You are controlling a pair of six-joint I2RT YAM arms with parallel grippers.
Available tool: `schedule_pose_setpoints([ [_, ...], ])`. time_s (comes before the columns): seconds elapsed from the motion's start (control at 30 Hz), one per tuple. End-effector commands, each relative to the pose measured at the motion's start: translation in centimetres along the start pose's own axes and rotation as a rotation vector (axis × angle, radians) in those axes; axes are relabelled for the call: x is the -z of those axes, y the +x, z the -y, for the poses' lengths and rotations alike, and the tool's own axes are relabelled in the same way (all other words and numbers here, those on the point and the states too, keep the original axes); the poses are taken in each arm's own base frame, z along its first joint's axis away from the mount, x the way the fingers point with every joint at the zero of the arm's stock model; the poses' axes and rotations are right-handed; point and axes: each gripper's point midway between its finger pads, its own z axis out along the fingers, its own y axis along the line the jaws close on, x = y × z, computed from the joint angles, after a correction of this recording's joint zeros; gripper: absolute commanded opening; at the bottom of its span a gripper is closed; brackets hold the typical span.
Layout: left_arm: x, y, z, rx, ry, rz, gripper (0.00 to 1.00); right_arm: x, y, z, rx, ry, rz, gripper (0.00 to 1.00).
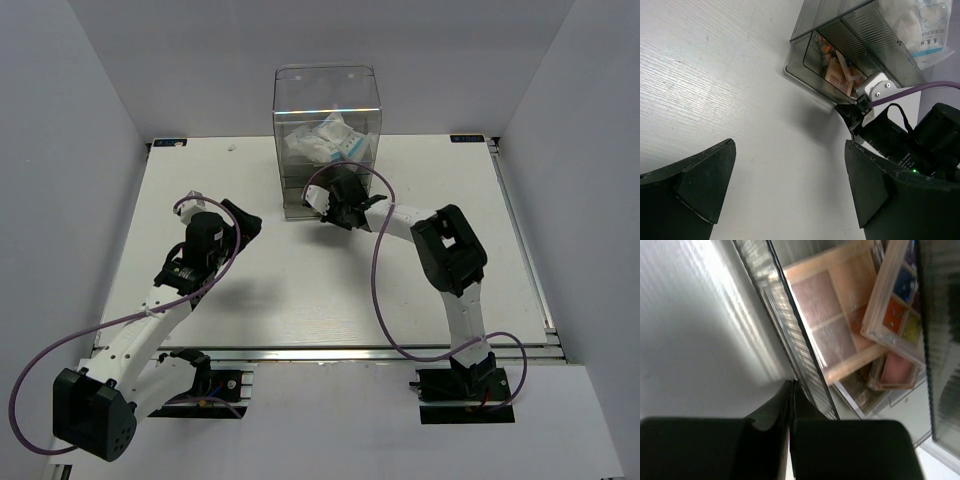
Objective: Organize the makeup
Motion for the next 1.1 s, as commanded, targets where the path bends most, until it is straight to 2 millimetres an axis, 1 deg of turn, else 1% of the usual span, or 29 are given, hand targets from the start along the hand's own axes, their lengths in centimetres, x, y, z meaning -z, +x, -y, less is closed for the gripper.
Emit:
schedule_pose_setpoints([
  [0.0, 0.2, -0.4, -0.4, 0.01, -0.016, 0.015, 0.98, -0.4, -3.4, 3.1, 0.037, 0.072, 0.118, 0.0],
  [0.03, 0.2, -0.4, -0.5, 0.009, -0.019, 0.013, 0.98, -0.4, -3.4, 3.3, 0.036, 0.075, 0.117, 0.0],
  [0.07, 0.1, -0.3, -0.5, 0.009, -0.02, 0.01, 0.98, -0.6, -3.8, 4.1, 0.032, 0.103, 0.135, 0.0],
  [0.17, 0.1, -0.3, -0.5, 0.012, -0.021, 0.011, 0.98, -1.0, -3.9, 5.2, 0.023, 0.141, 0.139, 0.0],
  [0.2, 0.0, -0.3, -0.5, 0.011, -0.022, 0.01, 0.98, -1.2, -3.8, 5.9, 0.017, 0.167, 0.131, 0.0],
  [0.33, -0.1, -0.4, -0.4, 0.008, -0.024, 0.009, 0.98, -1.7, -3.7, 7.8, -0.008, 0.222, 0.133, 0.0],
  [0.57, -0.1, -0.3, -0.5, 0.012, -0.026, 0.001, 0.98, -2.2, -3.6, 9.8, -0.01, 0.302, 0.139, 0.0],
  [0.73, 0.1, -0.4, -0.7, 0.012, -0.03, 0.01, 0.98, -2.5, -3.4, 10.1, -0.014, 0.318, 0.138, 0.0],
  [0.93, 0.2, -0.3, -0.9, 0.018, -0.029, 0.01, 0.98, -2.0, -3.0, 9.5, -0.017, 0.31, 0.134, 0.0],
  [0.97, 0.1, -0.2, -0.8, 0.02, -0.025, 0.01, 0.98, -1.5, -3.3, 9.5, -0.016, 0.309, 0.144, 0.0],
  [1.03, 0.1, -0.3, -0.7, 0.019, -0.024, 0.01, 0.98, -1.1, -2.9, 8.7, -0.029, 0.283, 0.143, 0.0],
  [1.07, 0.0, -0.4, -0.7, 0.017, -0.025, 0.011, 0.98, 0.1, -3.6, 8.9, -0.03, 0.282, 0.169, 0.0],
])
